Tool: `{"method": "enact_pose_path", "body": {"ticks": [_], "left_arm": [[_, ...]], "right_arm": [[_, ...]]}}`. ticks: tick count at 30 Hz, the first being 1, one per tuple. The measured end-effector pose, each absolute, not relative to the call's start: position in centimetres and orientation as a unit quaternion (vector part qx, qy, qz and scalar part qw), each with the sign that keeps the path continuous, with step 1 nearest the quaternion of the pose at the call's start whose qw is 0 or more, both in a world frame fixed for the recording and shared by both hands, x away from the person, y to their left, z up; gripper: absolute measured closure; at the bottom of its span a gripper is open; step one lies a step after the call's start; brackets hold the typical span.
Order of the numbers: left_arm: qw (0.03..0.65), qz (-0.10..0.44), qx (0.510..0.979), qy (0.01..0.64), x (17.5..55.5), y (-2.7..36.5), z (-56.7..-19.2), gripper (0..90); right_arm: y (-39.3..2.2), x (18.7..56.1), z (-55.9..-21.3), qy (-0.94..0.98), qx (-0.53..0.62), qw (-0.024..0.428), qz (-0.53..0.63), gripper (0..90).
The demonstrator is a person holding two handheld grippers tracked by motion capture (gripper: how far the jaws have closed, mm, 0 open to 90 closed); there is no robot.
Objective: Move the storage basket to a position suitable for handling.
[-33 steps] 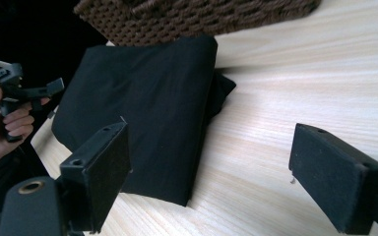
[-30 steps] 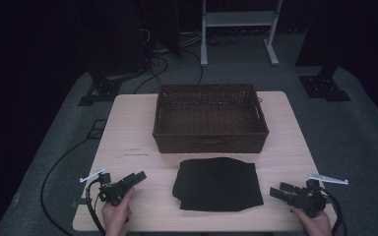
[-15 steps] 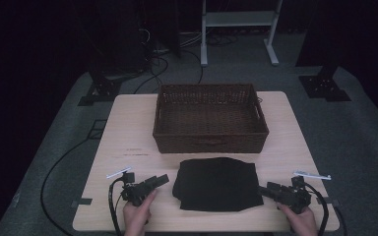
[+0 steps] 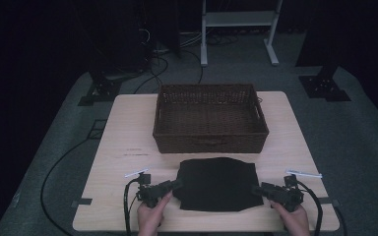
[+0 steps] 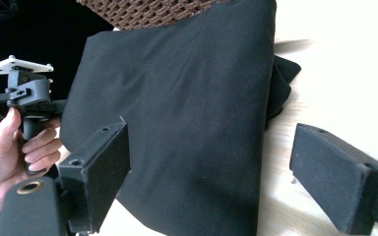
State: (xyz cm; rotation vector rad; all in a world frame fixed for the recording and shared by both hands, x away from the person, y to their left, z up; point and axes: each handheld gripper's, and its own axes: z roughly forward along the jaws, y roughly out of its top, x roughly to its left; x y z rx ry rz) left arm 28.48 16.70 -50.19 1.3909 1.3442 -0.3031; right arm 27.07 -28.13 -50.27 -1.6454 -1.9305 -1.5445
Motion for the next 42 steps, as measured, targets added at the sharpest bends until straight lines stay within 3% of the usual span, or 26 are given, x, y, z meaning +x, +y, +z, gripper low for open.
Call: {"method": "enact_pose_path", "body": {"ticks": [14, 25, 29, 31, 34, 42], "left_arm": [[0.559, -0.128, 0.584, 0.574, 28.1, 15.4, -50.9, 4.0], [0.561, -0.146, 0.593, 0.56, 28.8, 13.2, -51.2, 5.8], [0.557, -0.156, 0.595, 0.558, 29.4, 12.6, -51.2, 6.0], [0.551, -0.163, 0.604, 0.552, 29.9, 11.9, -51.3, 12.6], [0.548, -0.171, 0.605, 0.552, 30.1, 11.6, -51.4, 21.4], [0.546, -0.187, 0.603, 0.552, 30.4, 12.3, -52.1, 42.1]], "right_arm": [[-27.2, 27.4, -50.6, -0.641, -0.567, 0.086, -0.51, 16.9], [-25.2, 28.7, -50.9, -0.638, -0.566, 0.101, -0.512, 28.3], [-24.8, 29.1, -51.0, -0.641, -0.569, 0.097, -0.505, 37.5], [-24.5, 29.3, -51.2, -0.642, -0.568, 0.101, -0.504, 46.8], [-24.3, 29.5, -51.3, -0.644, -0.567, 0.105, -0.503, 49.9], [-24.4, 29.8, -51.6, -0.652, -0.558, 0.114, -0.5, 68.8]]}}
